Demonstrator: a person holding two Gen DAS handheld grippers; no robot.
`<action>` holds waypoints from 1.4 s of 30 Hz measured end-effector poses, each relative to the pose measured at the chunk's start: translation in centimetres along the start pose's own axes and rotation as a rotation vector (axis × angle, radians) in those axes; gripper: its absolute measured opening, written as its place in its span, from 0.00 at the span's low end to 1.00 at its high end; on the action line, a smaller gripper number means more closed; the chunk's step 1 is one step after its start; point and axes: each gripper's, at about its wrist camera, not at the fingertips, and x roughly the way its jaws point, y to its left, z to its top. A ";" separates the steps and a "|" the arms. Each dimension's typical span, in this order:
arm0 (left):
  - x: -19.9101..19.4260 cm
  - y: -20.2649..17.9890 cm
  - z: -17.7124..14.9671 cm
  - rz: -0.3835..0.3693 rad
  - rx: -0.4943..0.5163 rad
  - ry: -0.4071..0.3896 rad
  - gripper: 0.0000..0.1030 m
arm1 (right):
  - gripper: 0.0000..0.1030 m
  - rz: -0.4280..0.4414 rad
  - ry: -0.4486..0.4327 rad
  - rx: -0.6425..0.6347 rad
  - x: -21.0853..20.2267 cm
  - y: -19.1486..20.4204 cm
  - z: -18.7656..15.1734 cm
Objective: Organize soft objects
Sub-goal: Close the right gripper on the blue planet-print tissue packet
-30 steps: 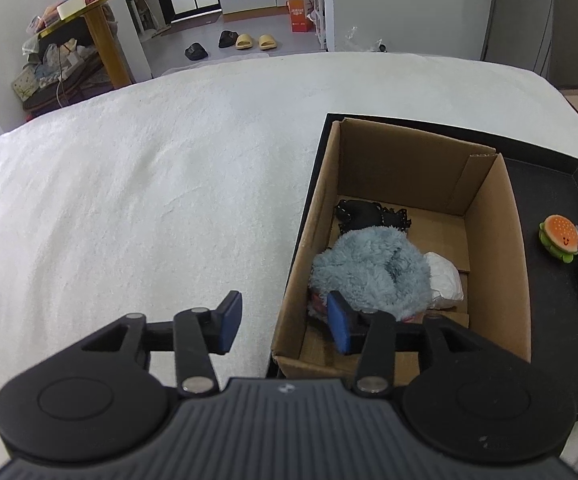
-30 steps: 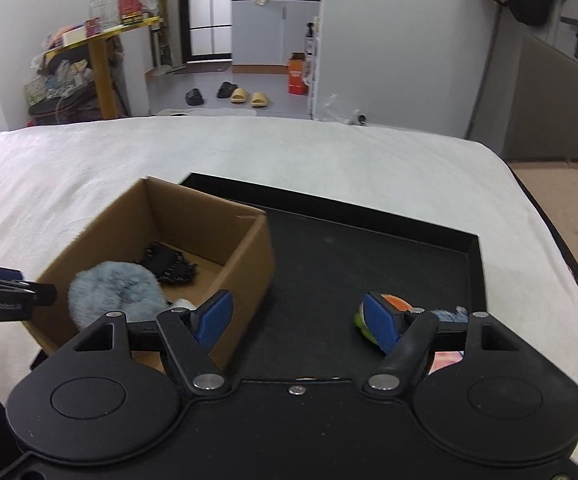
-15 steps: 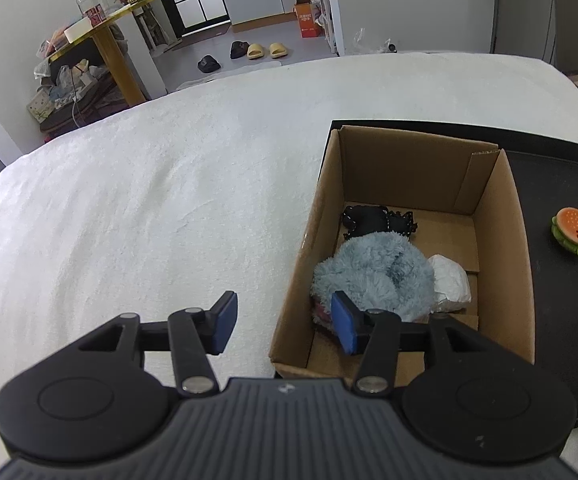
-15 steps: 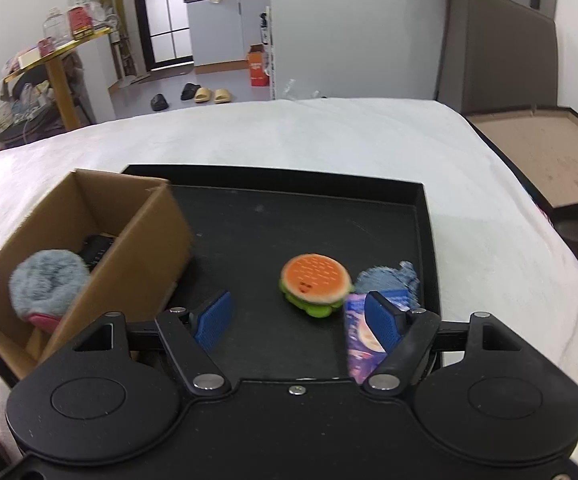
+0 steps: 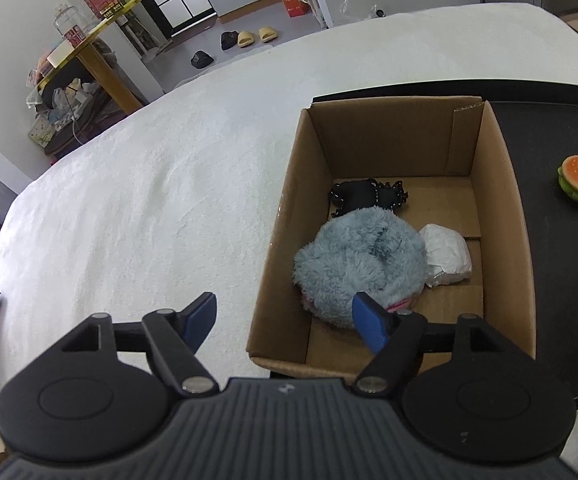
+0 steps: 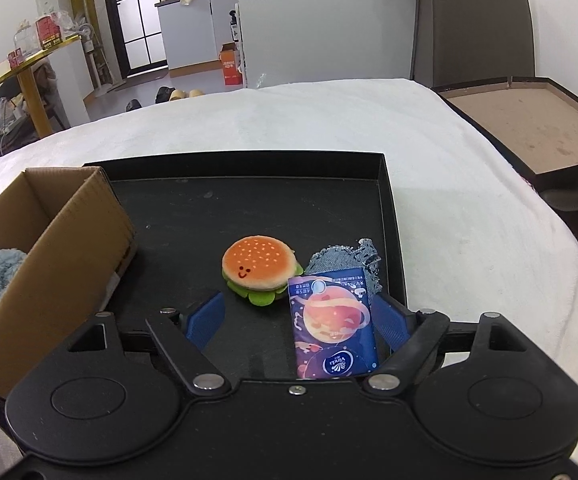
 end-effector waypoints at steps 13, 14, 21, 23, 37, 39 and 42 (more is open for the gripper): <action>-0.8 -2.1 0.2 0.085 0.083 -0.029 0.75 | 0.78 0.003 0.049 0.040 1.6 -1.4 -0.5; -0.9 -2.1 0.2 0.089 0.086 -0.033 0.75 | 0.78 0.001 0.053 0.045 1.7 -1.5 -0.6; -1.4 -2.4 0.2 0.097 0.095 -0.054 0.75 | 0.45 -0.008 0.082 0.056 2.0 -2.0 -0.9; -1.5 -2.3 0.2 0.096 0.093 -0.058 0.75 | 0.45 0.000 0.075 0.071 1.7 -2.2 -0.9; -1.8 -1.3 -0.1 0.065 0.055 -0.090 0.75 | 0.14 0.034 0.066 0.089 -0.8 -2.4 0.3; -1.8 -1.0 -0.2 0.059 0.049 -0.093 0.75 | 0.14 0.025 0.070 0.075 -0.8 -2.1 0.2; -1.7 -0.5 -0.4 0.044 0.032 -0.091 0.75 | 0.23 0.021 0.080 0.078 -0.6 -1.9 0.1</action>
